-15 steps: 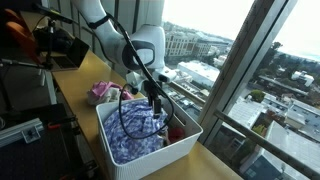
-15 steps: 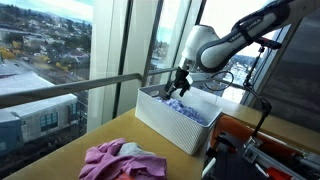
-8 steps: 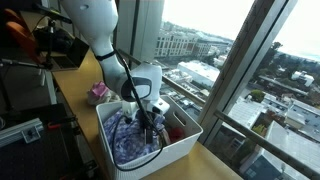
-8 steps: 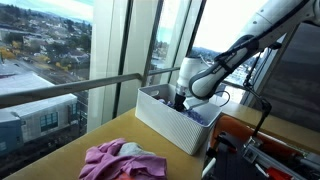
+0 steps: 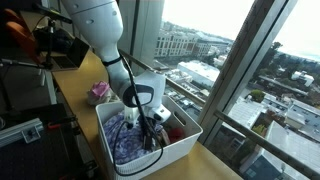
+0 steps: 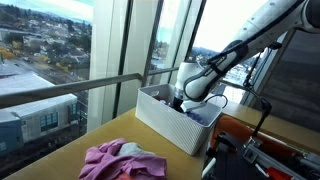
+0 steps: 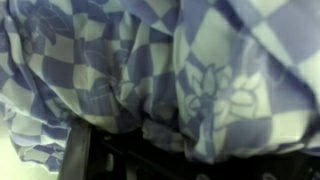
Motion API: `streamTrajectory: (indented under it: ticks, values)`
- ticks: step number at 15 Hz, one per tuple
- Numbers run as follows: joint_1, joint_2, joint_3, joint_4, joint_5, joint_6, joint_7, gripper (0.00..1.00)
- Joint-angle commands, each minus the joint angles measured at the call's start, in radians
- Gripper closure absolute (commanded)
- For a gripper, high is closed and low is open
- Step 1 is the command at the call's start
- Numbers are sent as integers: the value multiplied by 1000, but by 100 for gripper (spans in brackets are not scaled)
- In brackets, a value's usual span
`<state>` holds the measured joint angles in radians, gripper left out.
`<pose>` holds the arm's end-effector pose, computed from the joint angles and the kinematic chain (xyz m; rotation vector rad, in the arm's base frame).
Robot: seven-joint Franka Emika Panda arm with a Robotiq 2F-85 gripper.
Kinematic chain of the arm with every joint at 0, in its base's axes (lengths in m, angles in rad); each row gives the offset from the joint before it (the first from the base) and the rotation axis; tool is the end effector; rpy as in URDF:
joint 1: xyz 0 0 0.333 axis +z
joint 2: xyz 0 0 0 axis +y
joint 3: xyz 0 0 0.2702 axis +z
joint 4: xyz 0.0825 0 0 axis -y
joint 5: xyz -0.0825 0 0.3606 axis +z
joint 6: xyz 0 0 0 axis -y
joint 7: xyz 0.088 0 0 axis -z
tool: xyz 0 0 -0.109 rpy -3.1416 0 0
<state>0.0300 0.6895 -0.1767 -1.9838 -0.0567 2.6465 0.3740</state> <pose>0.5529 -0.0844 0.0987 2.9317 -0.6430 -0.0049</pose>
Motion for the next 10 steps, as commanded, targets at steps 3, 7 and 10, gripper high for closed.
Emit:
streamTrajectory:
  ticks: [3, 7, 10]
  values:
    - [-36, -21, 54, -13, 78, -71, -73, 77]
    - [-65, -108, 95, -30, 134, -160, -125, 100]
    - [-64, -192, 107, -52, 157, -209, -129, 100]
